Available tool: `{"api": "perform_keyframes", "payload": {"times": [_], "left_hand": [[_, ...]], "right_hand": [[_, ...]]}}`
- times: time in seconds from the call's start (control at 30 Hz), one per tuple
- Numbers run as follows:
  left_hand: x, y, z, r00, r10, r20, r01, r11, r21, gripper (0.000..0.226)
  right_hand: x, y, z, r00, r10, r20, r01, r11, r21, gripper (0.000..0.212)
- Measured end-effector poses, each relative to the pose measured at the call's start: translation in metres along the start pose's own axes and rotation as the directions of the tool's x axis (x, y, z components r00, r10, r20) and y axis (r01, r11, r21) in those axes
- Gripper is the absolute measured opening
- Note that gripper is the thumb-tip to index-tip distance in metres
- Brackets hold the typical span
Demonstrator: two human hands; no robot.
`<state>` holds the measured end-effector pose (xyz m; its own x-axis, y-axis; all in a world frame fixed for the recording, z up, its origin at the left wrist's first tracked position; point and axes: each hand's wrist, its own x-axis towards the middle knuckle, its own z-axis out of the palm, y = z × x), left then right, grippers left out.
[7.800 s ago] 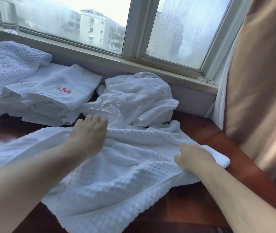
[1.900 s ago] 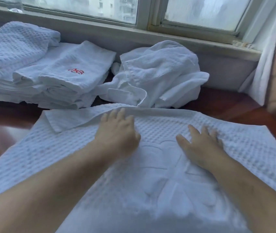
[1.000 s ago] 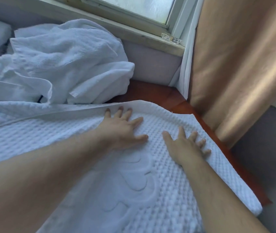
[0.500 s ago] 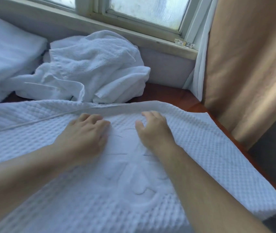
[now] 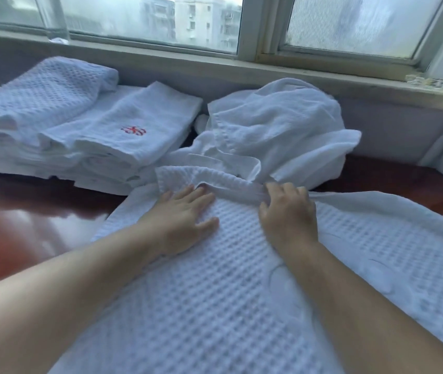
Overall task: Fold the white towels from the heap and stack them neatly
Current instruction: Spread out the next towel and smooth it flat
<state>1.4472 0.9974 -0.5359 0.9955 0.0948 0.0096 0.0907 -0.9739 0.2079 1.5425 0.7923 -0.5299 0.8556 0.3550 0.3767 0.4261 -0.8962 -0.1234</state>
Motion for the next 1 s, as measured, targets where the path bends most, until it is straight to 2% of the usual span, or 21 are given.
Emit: {"api": "perform_keyframes", "payload": {"times": [0.03, 0.1, 0.17, 0.2, 0.27, 0.3, 0.4, 0.47, 0.53, 0.63, 0.67, 0.8, 0.87, 0.93, 1.0], "left_hand": [[0.004, -0.001, -0.001, 0.998, 0.012, -0.055, -0.013, 1.000, -0.028, 0.062], [0.007, -0.001, -0.001, 0.965, 0.007, -0.263, -0.034, 0.995, -0.097, 0.049], [0.010, -0.003, -0.001, 0.884, -0.014, -0.466, -0.005, 0.999, -0.040, 0.045], [0.013, -0.005, -0.002, 0.858, -0.025, -0.513, 0.036, 0.999, 0.011, 0.050], [0.024, -0.009, -0.009, 0.866, -0.061, -0.497, 0.128, 0.987, 0.102, 0.057], [0.030, -0.009, -0.013, 0.882, -0.079, -0.464, 0.166, 0.975, 0.150, 0.055], [0.042, -0.003, -0.019, 0.905, -0.084, -0.417, 0.208, 0.943, 0.261, 0.031], [0.048, -0.006, -0.019, 0.906, -0.087, -0.414, 0.217, 0.935, 0.280, 0.021], [0.054, -0.013, -0.021, 0.919, -0.076, -0.388, 0.183, 0.951, 0.248, 0.024], [0.058, -0.023, -0.025, 0.957, -0.099, -0.274, 0.122, 0.990, 0.068, 0.046], [0.057, -0.024, -0.024, 0.956, -0.120, -0.268, 0.131, 0.991, 0.023, 0.047], [0.046, -0.022, -0.009, 0.884, -0.154, -0.442, 0.160, 0.987, -0.024, 0.022], [0.037, -0.022, -0.007, 0.837, -0.129, -0.532, 0.138, 0.990, -0.024, 0.020], [0.028, -0.023, -0.010, 0.791, -0.076, -0.607, 0.105, 0.994, 0.012, 0.020], [0.021, -0.022, -0.018, 0.762, -0.028, -0.647, 0.064, 0.997, 0.032, 0.017]], "right_hand": [[0.004, 0.003, 0.000, 0.998, 0.054, -0.017, -0.054, 0.998, -0.015, 0.036], [0.010, 0.007, 0.000, 0.995, 0.078, -0.056, -0.083, 0.992, -0.094, 0.027], [0.009, 0.007, -0.001, 0.993, -0.014, -0.114, -0.006, 0.985, -0.175, 0.016], [0.008, 0.007, -0.001, 0.985, -0.068, -0.158, 0.039, 0.983, -0.180, 0.010], [0.006, 0.009, -0.001, 0.967, -0.131, -0.219, 0.106, 0.987, -0.124, 0.009], [0.006, 0.010, -0.002, 0.971, -0.128, -0.202, 0.112, 0.990, -0.087, 0.013], [0.009, 0.013, -0.005, 0.992, -0.093, -0.081, 0.088, 0.995, -0.056, 0.028], [0.014, 0.014, -0.006, 0.996, -0.070, -0.054, 0.067, 0.996, -0.063, 0.035], [0.020, 0.014, -0.003, 0.998, -0.048, -0.040, 0.045, 0.997, -0.058, 0.038], [0.032, 0.014, 0.005, 0.999, 0.029, 0.026, -0.029, 0.999, 0.015, 0.043], [0.036, 0.014, 0.008, 0.998, 0.058, 0.040, -0.060, 0.996, 0.060, 0.043], [0.048, 0.015, 0.019, 0.998, 0.062, -0.034, -0.058, 0.991, 0.118, 0.043], [0.050, 0.014, 0.021, 0.995, 0.034, -0.094, -0.023, 0.993, 0.113, 0.046], [0.048, 0.013, 0.021, 0.980, -0.018, -0.200, 0.032, 0.997, 0.065, 0.043], [0.044, 0.012, 0.018, 0.934, -0.101, -0.342, 0.117, 0.993, 0.027, 0.033]]}}
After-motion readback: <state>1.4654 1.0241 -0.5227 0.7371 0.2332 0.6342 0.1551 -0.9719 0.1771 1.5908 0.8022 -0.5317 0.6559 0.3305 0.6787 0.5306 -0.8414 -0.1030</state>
